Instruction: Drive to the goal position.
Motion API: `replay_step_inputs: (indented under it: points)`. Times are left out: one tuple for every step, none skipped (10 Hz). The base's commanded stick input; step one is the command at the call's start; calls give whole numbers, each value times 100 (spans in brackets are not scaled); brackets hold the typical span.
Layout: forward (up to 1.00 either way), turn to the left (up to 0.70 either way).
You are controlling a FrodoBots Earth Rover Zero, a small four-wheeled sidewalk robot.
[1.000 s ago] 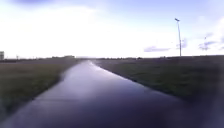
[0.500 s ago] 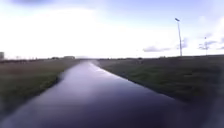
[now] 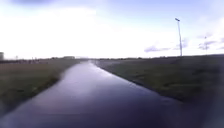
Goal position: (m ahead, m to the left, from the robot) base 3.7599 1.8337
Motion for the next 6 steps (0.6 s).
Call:
replay_step_inputs:
  points:
    - [45,0]
    - [45,0]
    - [45,0]
    - [45,0]
    - [45,0]
    - [45,0]
